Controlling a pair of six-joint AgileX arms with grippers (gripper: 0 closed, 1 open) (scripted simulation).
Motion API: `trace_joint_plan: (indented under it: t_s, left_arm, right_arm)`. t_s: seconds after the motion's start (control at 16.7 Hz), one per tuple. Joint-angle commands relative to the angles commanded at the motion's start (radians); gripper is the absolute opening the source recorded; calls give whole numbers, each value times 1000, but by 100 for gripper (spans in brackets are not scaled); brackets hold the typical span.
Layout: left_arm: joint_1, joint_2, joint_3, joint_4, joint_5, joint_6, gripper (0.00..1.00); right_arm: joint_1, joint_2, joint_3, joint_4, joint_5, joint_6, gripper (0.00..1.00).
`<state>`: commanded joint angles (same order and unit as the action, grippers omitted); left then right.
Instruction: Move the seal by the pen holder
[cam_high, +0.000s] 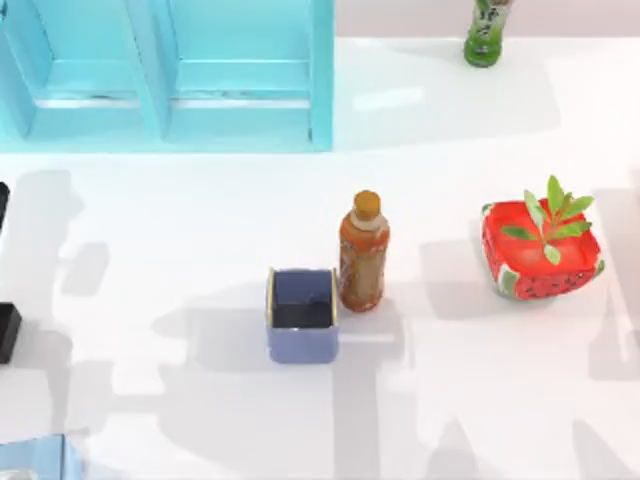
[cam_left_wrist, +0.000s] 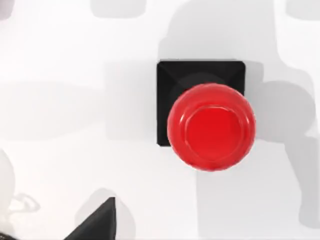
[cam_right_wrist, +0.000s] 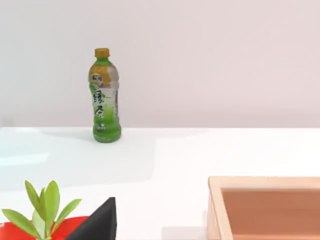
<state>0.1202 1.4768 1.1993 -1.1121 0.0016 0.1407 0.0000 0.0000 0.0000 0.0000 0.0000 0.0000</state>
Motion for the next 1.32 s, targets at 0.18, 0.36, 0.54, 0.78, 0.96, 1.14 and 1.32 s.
trace_joint_plan:
  t_s: [0.18,0.36,0.54,0.78,0.96,1.14,1.32]
  left_arm:
    - [14,151,135,-112,-1,15,100]
    - [20,216,199,-162,-1,21,100]
    - [20,219,201,-164,-1,22,100]
    - [17,220,183,-146,-1,20,100]
    - [19,244,104,-44,-1,21,100]
    - [22,282,-6,120,-1,24,100]
    - [24,310,-86,216,-1,26,100]
  right_arm:
    - [0,0,0,0,0,0,100]
    - [0,0,0,0,0,0,100]
    - [0,0,0,0,0,0,100]
    - [0,0,0,0,0,0,100]
    - [0,0,0,0,0,0,100]
    - [0,0,0,0,0,0,100]
    - [0,0,0,0,0,0,100]
